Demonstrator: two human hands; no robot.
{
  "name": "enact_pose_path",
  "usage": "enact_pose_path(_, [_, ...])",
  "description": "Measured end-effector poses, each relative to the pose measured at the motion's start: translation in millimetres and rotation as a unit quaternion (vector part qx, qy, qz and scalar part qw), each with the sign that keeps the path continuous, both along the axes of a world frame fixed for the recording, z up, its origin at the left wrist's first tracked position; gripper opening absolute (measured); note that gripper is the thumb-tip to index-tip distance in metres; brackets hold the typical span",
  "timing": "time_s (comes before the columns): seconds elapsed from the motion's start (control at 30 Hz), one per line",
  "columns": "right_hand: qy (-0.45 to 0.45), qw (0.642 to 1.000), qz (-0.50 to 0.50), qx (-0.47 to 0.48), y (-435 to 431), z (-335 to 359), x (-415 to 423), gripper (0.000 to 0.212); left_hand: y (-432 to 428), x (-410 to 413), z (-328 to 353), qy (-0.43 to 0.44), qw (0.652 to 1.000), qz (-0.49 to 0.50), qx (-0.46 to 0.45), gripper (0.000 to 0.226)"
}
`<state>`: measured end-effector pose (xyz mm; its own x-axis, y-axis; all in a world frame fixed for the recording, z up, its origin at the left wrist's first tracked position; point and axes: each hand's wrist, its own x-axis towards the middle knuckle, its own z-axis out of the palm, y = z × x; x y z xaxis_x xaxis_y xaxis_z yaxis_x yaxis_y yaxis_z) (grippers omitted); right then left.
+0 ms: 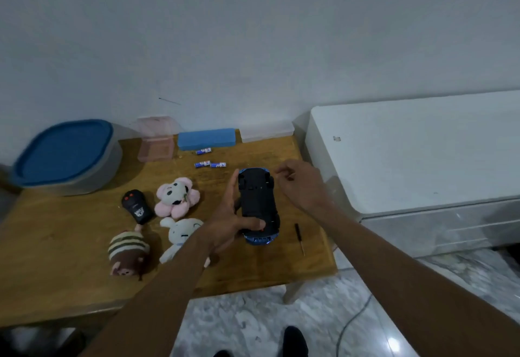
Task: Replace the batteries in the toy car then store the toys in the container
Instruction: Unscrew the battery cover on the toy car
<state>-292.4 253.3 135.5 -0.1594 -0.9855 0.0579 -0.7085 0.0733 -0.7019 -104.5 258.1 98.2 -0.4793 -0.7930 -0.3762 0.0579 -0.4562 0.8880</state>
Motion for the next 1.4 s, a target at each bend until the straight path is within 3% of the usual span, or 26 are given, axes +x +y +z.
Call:
enact_pose_path(0.17, [0.12,0.983,0.14,-0.027,-27.4,33.6,25.9,0.025,-24.9,5.2,31.3,0.012,0.999,0.008,-0.032,0.121])
enact_pose_path(0.3, [0.152,0.974,0.164,-0.014,-38.3,43.8,38.4,0.034,-34.4,15.1,39.9,0.023,0.999,0.008,-0.037,0.121])
enact_pose_path(0.73, [0.156,0.975,0.158,0.001,-42.5,55.3,55.9,0.031,-45.8,33.8,40.0,0.019,0.999,-0.017,-0.044,0.124])
enact_pose_path(1.1, [0.13,0.984,0.116,-0.024,-37.3,55.2,58.7,0.016,-33.4,28.7,39.7,0.022,0.998,-0.03,-0.049,0.121])
enact_pose_path(1.4, [0.121,0.981,0.153,0.012,-26.0,66.9,59.2,0.015,-20.0,31.6,36.9,0.026,0.999,-0.011,-0.032,0.117])
